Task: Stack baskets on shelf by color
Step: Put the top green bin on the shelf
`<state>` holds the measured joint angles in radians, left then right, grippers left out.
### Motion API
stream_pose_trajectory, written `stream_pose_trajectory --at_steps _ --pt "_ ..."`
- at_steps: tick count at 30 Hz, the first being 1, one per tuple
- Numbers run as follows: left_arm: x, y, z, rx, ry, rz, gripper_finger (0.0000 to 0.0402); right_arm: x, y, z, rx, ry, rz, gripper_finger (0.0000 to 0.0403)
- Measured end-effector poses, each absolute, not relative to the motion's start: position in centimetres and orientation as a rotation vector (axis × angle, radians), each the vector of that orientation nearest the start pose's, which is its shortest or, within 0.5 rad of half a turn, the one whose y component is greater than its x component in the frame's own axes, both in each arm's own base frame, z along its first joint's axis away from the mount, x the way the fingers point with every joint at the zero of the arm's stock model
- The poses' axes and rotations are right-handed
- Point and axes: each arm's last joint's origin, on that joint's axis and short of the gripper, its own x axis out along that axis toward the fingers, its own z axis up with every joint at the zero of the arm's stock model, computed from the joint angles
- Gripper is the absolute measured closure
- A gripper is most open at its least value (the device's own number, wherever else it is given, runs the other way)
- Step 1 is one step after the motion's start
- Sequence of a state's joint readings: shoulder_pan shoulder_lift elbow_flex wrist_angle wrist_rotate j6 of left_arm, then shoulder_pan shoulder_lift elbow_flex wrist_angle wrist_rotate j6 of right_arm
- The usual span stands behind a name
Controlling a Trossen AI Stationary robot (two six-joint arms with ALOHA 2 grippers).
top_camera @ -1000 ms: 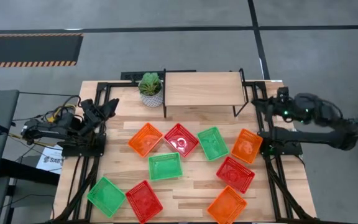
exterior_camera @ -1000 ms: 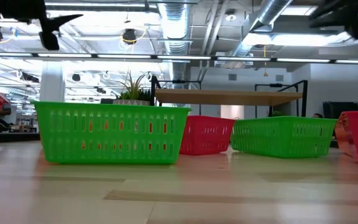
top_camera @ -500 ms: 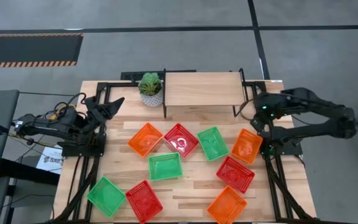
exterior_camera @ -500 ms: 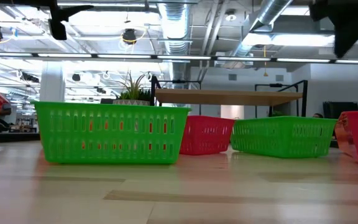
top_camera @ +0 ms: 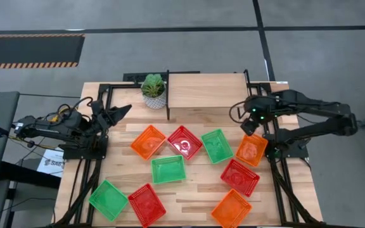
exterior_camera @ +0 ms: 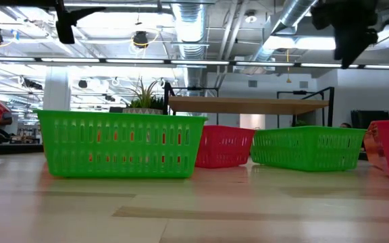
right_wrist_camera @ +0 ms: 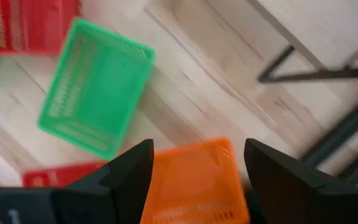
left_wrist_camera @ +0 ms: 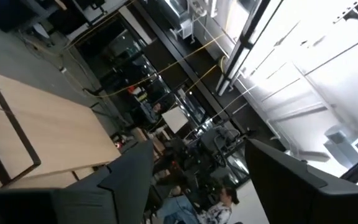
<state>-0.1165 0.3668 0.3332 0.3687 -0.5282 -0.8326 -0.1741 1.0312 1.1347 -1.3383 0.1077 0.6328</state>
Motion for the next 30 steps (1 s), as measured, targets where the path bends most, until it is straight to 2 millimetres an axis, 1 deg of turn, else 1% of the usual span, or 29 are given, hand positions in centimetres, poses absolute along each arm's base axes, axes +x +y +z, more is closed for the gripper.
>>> stream_pose_trajectory --at_steps 3,6,11,15,18,22,25,27,30 --pt "10.9 0.2 28.0 -0.919 -0.47 0.255 0.016 16.7 -2.6 31.7 0.622 1.126 -0.645 0.0127" --pt "11.0 0.2 27.8 -0.914 -0.453 0.262 0.016 18.4 -2.2 30.6 0.628 1.19 -0.666 0.0127" --pt "11.0 0.1 27.7 -0.909 -0.431 0.255 0.016 21.4 -1.7 28.0 0.605 1.306 -0.698 0.0127" --pt "11.1 0.0 27.7 -0.911 -0.417 0.221 0.016 23.9 -1.5 25.9 0.634 1.341 -0.703 0.0127" --pt "11.1 0.0 27.7 -0.911 -0.409 0.206 0.016 25.5 -1.4 24.2 0.648 1.37 -0.719 0.0127" --pt "11.1 0.0 27.7 -0.914 -0.401 0.192 0.016 26.5 -1.7 22.2 0.642 1.438 -0.765 0.0127" --pt "11.1 -0.1 27.6 -0.911 -0.392 0.179 0.016 27.1 -1.9 21.3 0.641 1.437 -0.766 0.0127" --pt "11.1 -0.1 27.6 -0.909 -0.389 0.176 0.016 27.0 -2.0 20.3 0.656 1.425 -0.76 0.0127" --pt "11.2 -0.1 27.4 -0.917 -0.372 0.181 0.016 26.0 -1.9 18.8 0.72 1.407 -0.759 0.0127"
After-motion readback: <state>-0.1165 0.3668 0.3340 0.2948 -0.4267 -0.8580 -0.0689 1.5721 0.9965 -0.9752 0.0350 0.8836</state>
